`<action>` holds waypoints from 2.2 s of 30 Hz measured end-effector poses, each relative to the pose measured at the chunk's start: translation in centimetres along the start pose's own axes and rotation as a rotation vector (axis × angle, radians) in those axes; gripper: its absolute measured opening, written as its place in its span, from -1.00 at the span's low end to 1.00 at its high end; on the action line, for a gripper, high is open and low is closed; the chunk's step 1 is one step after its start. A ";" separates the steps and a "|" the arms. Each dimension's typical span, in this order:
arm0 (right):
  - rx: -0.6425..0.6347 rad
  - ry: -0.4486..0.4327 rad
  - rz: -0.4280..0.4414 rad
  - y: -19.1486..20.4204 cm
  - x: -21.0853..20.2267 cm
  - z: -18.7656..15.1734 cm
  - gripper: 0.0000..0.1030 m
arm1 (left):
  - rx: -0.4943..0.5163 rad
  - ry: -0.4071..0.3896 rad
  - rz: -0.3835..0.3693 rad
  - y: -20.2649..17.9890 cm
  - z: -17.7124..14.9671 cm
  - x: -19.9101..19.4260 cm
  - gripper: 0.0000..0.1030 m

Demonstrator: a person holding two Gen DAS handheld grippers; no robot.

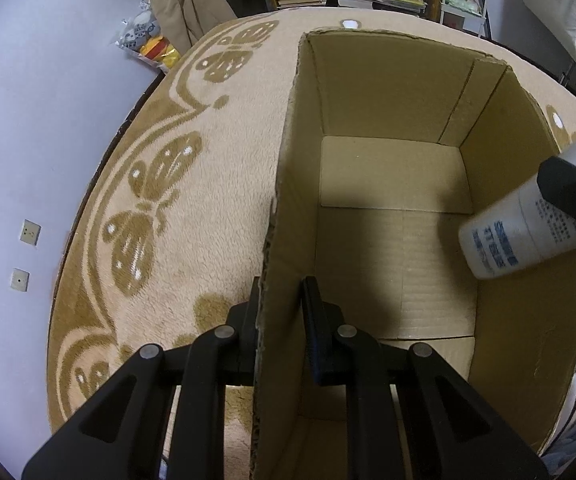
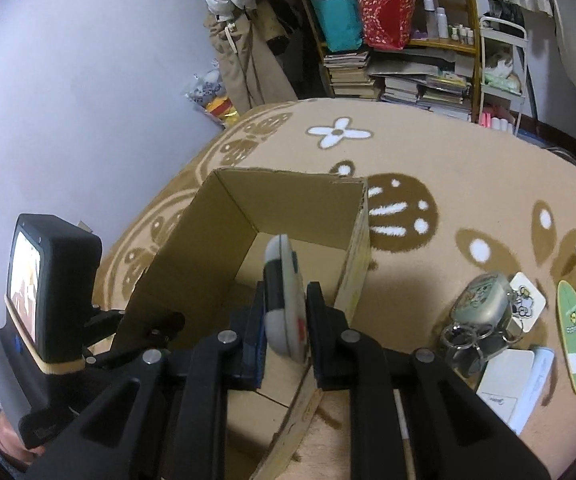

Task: Organize rigid objects
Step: 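Open the right gripper to drop the remote into the box, then grasp the white rectangular block with the right gripper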

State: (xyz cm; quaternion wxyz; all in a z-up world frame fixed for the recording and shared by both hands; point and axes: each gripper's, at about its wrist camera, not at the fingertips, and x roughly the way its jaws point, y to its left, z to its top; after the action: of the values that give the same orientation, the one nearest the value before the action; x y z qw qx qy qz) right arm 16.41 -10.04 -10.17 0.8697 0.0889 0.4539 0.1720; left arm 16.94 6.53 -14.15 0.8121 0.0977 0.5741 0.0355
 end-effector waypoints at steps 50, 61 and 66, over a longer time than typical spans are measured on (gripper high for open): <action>0.045 0.080 -0.150 -7.6 -0.9 -7.3 0.85 | -0.002 0.003 0.000 0.1 -0.4 -0.3 -0.72; 0.052 0.166 -0.154 -7.9 1.7 -8.8 0.69 | 0.004 -0.017 -0.002 0.1 -0.5 -0.9 -0.75; 0.066 0.204 -0.151 -8.1 3.1 -9.6 0.67 | 0.004 -0.017 -0.001 0.1 -0.5 -0.9 -0.75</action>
State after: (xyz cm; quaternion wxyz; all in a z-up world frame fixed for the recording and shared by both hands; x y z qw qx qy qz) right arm 11.97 -16.37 -20.50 0.8263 0.0650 0.5507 0.0989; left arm 16.18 6.55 -13.42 0.8168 0.0995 0.5673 0.0332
